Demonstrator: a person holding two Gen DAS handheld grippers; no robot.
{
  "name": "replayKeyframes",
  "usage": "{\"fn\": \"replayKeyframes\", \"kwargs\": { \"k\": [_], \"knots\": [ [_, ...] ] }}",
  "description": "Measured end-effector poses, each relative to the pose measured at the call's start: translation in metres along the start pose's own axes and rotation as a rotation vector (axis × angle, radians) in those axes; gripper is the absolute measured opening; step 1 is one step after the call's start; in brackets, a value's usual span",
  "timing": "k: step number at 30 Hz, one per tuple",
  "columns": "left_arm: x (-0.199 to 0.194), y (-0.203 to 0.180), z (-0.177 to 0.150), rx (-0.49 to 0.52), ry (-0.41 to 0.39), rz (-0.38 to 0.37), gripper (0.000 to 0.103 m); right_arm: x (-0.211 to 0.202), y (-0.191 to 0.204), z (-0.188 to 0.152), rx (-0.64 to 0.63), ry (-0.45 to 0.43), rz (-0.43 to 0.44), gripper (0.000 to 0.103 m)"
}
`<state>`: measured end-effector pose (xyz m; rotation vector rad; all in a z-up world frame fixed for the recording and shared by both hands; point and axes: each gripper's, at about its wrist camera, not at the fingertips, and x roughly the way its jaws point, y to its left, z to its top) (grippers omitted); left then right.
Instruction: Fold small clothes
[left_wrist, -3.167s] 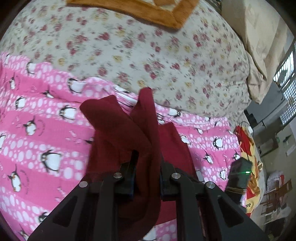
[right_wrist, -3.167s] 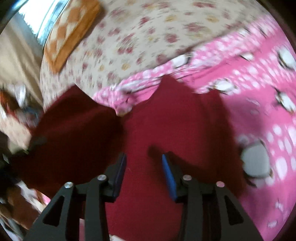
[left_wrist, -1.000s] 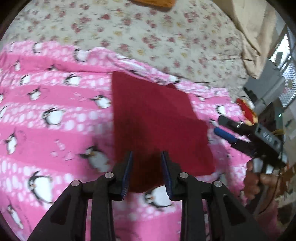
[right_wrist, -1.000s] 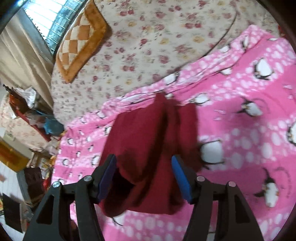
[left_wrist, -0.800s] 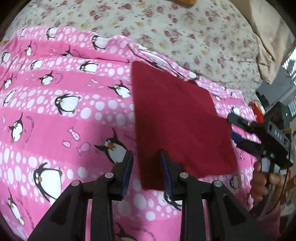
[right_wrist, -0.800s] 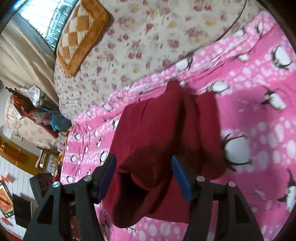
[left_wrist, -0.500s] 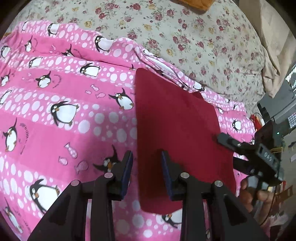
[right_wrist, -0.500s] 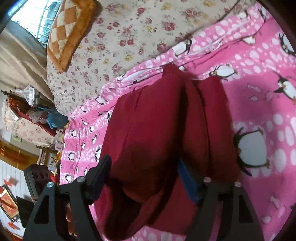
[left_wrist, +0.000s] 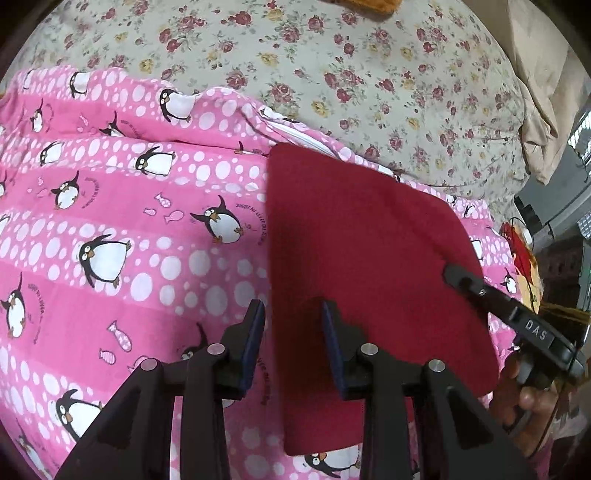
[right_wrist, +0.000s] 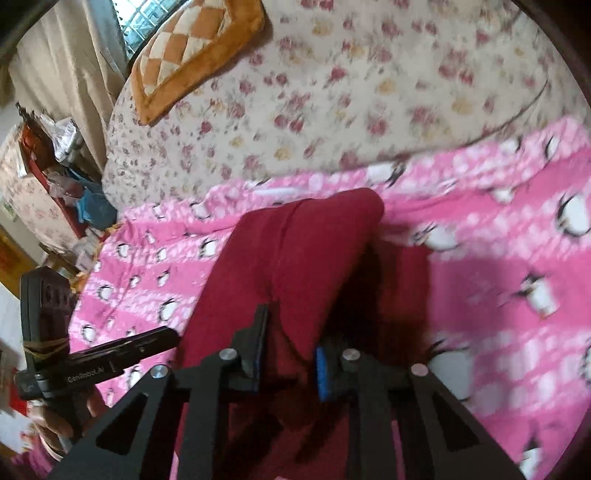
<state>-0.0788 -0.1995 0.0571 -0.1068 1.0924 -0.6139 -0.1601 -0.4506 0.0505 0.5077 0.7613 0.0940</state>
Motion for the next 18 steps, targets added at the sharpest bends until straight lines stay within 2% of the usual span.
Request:
{"fn": "replayKeyframes", "kwargs": {
  "k": [2, 5, 8, 12, 16, 18],
  "knots": [
    [0.004, 0.002, 0.0, -0.014, -0.003, -0.011, 0.015, -0.002, -0.011, 0.003, 0.011, 0.002, -0.033, 0.021],
    [0.012, 0.002, 0.001, -0.036, 0.018, -0.044, 0.016, 0.015, -0.026, -0.004, 0.01, 0.057, -0.129, 0.021],
    [0.013, -0.002, 0.001, -0.022, 0.019, -0.03, 0.016, 0.018, -0.039, -0.01, 0.056, 0.043, -0.121, 0.022],
    [0.014, -0.005, 0.0, -0.006, 0.016, -0.007, 0.016, 0.001, -0.035, -0.011, 0.087, 0.031, -0.145, 0.043],
    [0.014, -0.004, -0.003, -0.01, 0.003, 0.001, 0.016, -0.021, -0.015, -0.021, 0.044, 0.022, -0.118, 0.051],
    [0.015, -0.002, -0.005, -0.015, -0.009, 0.017, 0.028, -0.025, -0.005, -0.03, 0.012, 0.025, -0.122, 0.053]
  ]
}}
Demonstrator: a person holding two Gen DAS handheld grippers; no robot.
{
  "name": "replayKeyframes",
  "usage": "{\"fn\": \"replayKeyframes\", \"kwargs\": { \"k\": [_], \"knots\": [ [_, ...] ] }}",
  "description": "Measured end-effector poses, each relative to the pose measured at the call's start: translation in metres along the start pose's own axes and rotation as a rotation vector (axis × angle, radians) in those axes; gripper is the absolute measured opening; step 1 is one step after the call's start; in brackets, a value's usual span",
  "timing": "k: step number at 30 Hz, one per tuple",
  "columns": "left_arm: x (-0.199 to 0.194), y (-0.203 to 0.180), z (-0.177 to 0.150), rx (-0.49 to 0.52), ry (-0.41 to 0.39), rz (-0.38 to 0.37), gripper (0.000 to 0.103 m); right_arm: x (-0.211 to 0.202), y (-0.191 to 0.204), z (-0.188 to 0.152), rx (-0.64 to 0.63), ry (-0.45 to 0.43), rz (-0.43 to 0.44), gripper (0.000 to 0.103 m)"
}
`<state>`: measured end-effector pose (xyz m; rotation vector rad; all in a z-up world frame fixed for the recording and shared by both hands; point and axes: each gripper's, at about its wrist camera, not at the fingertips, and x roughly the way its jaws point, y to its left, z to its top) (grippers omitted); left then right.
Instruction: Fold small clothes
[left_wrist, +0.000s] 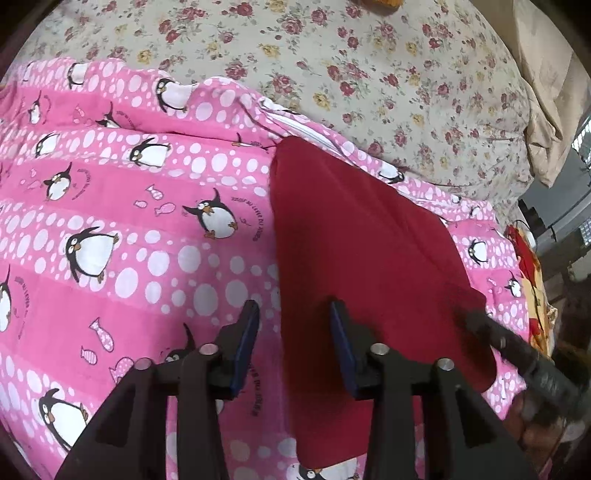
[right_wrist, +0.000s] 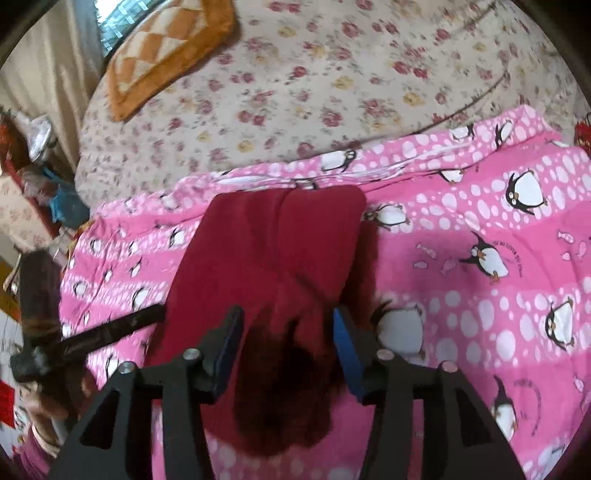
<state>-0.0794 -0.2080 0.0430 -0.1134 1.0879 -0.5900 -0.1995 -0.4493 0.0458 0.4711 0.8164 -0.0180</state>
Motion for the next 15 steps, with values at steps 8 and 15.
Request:
{"fn": "replayKeyframes", "kwargs": {
  "k": [8, 15],
  "knots": [
    [-0.001, 0.002, -0.006, 0.005, -0.016, 0.017, 0.037, 0.008, -0.014, -0.032, -0.02, 0.079, -0.08, 0.052],
    [-0.014, -0.009, 0.003, 0.019, -0.06, -0.015, 0.037, -0.022, -0.017, -0.009, 0.093, -0.03, 0.001, 0.069]
  ]
}}
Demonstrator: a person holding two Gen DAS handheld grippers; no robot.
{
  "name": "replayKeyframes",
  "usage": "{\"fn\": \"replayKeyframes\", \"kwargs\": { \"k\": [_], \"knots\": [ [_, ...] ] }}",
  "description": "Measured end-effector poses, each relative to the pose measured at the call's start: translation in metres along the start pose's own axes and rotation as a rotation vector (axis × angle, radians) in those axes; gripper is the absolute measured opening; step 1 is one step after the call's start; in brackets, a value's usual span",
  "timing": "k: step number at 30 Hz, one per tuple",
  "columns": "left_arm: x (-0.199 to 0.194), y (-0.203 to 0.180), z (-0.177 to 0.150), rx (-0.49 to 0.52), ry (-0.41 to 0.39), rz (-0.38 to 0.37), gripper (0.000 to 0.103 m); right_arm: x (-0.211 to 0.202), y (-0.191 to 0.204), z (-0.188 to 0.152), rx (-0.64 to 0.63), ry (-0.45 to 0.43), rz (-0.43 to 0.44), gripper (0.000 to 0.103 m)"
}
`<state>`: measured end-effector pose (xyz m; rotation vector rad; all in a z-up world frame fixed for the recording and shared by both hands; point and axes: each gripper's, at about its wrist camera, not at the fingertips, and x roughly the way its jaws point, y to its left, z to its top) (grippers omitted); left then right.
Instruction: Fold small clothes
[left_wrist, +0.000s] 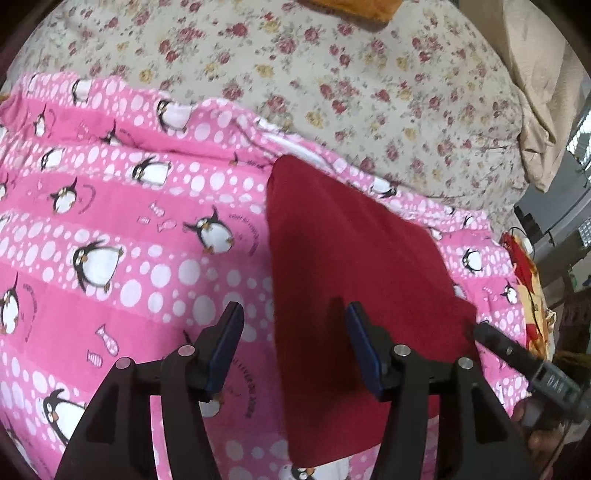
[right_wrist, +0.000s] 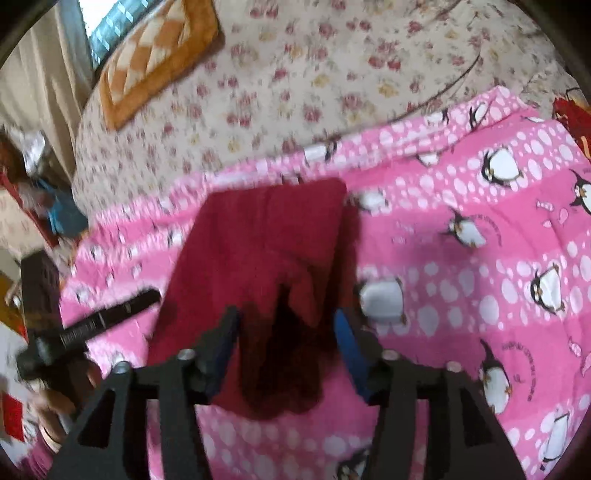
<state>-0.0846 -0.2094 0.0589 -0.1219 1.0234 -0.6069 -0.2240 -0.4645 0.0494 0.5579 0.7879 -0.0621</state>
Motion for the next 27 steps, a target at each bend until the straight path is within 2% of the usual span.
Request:
{"fn": "replayKeyframes", "kwargs": {
  "k": [1, 3, 8, 10, 12, 16, 17, 19, 20, 22, 24, 27],
  "knots": [
    [0.001, -0.002, 0.002, 0.008, 0.002, -0.008, 0.037, 0.004, 0.001, 0.006, 0.008, -0.01, -0.001, 0.08],
    [0.007, -0.005, 0.006, 0.018, 0.015, -0.021, 0.037, 0.014, 0.0, 0.014, 0.014, -0.005, 0.018, 0.085],
    [0.036, -0.002, 0.009, 0.021, 0.084, -0.052, 0.037, 0.06, -0.021, 0.025, 0.05, 0.085, 0.006, 0.085],
    [0.046, -0.001, 0.008, 0.019, 0.1, -0.079, 0.04, 0.072, -0.033, 0.023, 0.083, 0.099, 0.059, 0.089],
    [0.053, -0.001, 0.008, 0.014, 0.101, -0.092, 0.048, 0.081, -0.039, 0.023, 0.094, 0.093, 0.111, 0.091],
    [0.072, 0.001, 0.009, -0.02, 0.144, -0.14, 0.056, 0.093, -0.035, 0.025, 0.046, 0.102, 0.149, 0.091],
    [0.074, 0.002, 0.01, -0.03, 0.155, -0.152, 0.056, 0.095, -0.033, 0.025, 0.038, 0.104, 0.155, 0.09],
    [0.075, 0.0, 0.012, -0.016, 0.167, -0.161, 0.047, 0.1, -0.028, 0.026, 0.025, 0.104, 0.17, 0.067],
    [0.073, -0.002, 0.013, 0.001, 0.169, -0.173, 0.04, 0.1, -0.026, 0.026, 0.026, 0.105, 0.178, 0.064],
    [0.066, -0.004, 0.013, 0.007, 0.167, -0.167, 0.032, 0.094, -0.019, 0.026, 0.013, 0.091, 0.164, 0.05],
    [0.055, -0.005, 0.013, 0.01, 0.165, -0.181, 0.021, 0.084, -0.012, 0.026, 0.009, 0.075, 0.167, 0.045],
    [0.027, -0.004, 0.01, 0.011, 0.157, -0.214, 0.019, 0.063, -0.001, 0.025, 0.018, 0.062, 0.208, 0.043]
  ]
}}
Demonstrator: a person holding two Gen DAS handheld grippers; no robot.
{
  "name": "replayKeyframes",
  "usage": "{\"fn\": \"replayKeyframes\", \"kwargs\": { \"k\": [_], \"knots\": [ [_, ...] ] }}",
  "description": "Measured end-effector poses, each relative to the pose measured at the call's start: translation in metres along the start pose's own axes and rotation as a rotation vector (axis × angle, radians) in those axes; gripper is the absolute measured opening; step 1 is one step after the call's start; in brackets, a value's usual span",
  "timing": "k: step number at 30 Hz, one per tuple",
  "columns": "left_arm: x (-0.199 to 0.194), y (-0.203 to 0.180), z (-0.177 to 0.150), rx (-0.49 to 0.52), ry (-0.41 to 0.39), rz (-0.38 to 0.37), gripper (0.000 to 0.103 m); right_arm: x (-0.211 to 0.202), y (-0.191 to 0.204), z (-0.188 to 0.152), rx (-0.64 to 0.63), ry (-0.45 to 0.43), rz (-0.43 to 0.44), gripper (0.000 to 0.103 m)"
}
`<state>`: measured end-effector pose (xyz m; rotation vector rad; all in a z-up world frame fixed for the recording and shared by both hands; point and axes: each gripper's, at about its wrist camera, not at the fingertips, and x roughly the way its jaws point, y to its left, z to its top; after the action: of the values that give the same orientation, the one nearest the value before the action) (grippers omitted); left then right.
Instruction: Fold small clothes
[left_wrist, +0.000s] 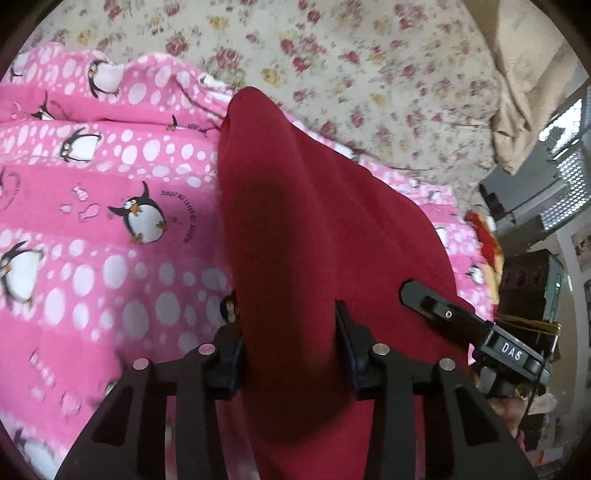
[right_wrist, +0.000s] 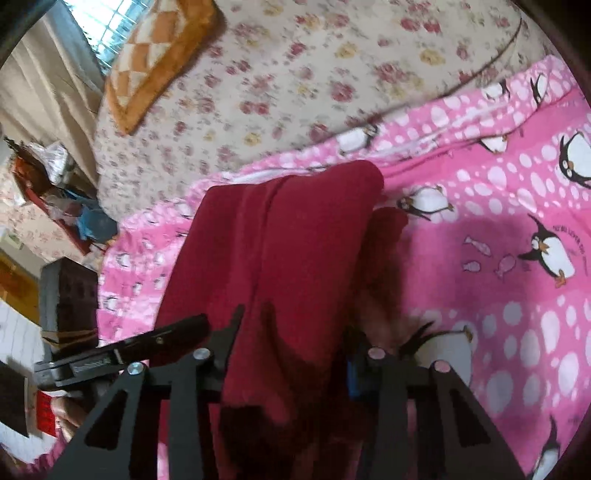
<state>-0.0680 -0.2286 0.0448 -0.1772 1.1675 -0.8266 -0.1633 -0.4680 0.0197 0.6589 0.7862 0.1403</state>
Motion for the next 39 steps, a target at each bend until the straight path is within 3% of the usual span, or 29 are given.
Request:
{"fn": "replayKeyframes", "kwargs": {
  "k": [5, 11, 13, 15, 22, 28, 39],
  "knots": [
    [-0.053, 0.003, -0.032, -0.014, 0.032, 0.014, 0.019, -0.023, 0.043, -0.019, -0.019, 0.052, 0.066, 0.042],
    [-0.081, 0.023, -0.082, -0.037, 0.055, 0.121, 0.022, -0.016, 0.074, -0.072, -0.011, 0.139, 0.117, 0.043],
    [-0.075, 0.034, -0.095, -0.054, 0.048, 0.168, 0.029, -0.003, 0.074, -0.088, -0.025, 0.156, 0.051, 0.053],
    [-0.074, 0.039, -0.103, -0.068, 0.006, 0.18, 0.04, 0.003, 0.077, -0.1, -0.118, 0.146, -0.071, 0.063],
    [-0.094, 0.025, -0.119, -0.001, -0.087, 0.32, 0.044, -0.042, 0.106, -0.11, -0.255, 0.049, -0.207, 0.064],
    [-0.119, 0.016, -0.127, 0.022, -0.177, 0.399, 0.044, -0.079, 0.128, -0.12, -0.28, -0.014, -0.178, 0.064],
    [-0.141, 0.005, -0.141, 0.038, -0.248, 0.478, 0.044, -0.078, 0.148, -0.146, -0.308, -0.023, -0.194, 0.064]
  ]
}}
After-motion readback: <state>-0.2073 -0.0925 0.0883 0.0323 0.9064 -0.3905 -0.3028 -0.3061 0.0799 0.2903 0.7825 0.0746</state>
